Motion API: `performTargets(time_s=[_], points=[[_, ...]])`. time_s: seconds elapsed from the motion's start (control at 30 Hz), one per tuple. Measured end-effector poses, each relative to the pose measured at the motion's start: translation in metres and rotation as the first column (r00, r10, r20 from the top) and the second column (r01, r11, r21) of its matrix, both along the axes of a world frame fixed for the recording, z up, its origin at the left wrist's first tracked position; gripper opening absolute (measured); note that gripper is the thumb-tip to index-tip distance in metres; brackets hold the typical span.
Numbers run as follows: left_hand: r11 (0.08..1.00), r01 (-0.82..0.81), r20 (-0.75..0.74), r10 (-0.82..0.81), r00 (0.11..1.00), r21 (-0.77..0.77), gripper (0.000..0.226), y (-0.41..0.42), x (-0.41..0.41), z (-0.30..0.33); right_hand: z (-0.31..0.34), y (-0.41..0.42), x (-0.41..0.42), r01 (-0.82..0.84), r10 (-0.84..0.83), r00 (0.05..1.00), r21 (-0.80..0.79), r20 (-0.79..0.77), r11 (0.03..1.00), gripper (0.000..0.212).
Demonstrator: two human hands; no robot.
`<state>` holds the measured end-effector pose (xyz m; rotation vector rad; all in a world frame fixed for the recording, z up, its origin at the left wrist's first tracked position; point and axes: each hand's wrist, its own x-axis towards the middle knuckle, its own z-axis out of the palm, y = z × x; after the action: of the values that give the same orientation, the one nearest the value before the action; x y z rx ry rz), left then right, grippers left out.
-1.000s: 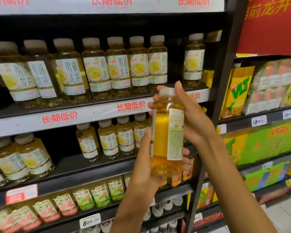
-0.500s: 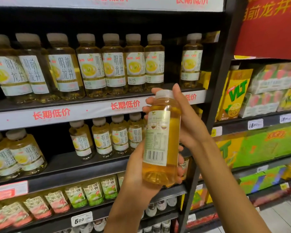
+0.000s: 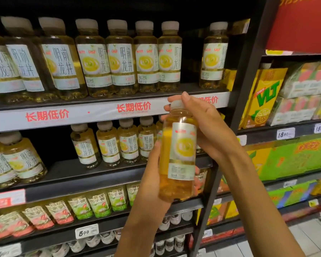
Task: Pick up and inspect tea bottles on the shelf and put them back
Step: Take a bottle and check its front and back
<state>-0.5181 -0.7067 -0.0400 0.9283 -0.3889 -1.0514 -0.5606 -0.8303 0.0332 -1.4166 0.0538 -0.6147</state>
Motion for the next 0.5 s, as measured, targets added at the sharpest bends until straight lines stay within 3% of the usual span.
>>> performTargets(time_s=[0.07,0.13,0.33,0.5], points=[[0.982,0.134,-0.128,-0.151,0.98,-0.132,0.072,0.003,-0.004,-0.001,-0.003,0.0,-0.001,-0.128,0.122,0.991,0.138,0.049,0.982,0.029],[0.961,0.2,-0.149,-0.231,0.962,-0.193,0.073,0.002,-0.006,-0.004,-0.008,0.001,0.0,-0.179,0.167,0.983,0.216,0.075,0.96,0.029],[0.982,0.167,0.023,-0.165,0.986,-0.084,0.067,0.001,-0.002,-0.003,-0.005,-0.005,-0.005,-0.076,0.073,0.997,0.101,0.039,0.992,0.025],[0.971,0.188,-0.001,-0.19,0.982,-0.147,0.069,0.004,-0.006,0.004,-0.01,-0.01,-0.001,-0.061,0.069,0.996,0.145,-0.053,0.988,0.031]])
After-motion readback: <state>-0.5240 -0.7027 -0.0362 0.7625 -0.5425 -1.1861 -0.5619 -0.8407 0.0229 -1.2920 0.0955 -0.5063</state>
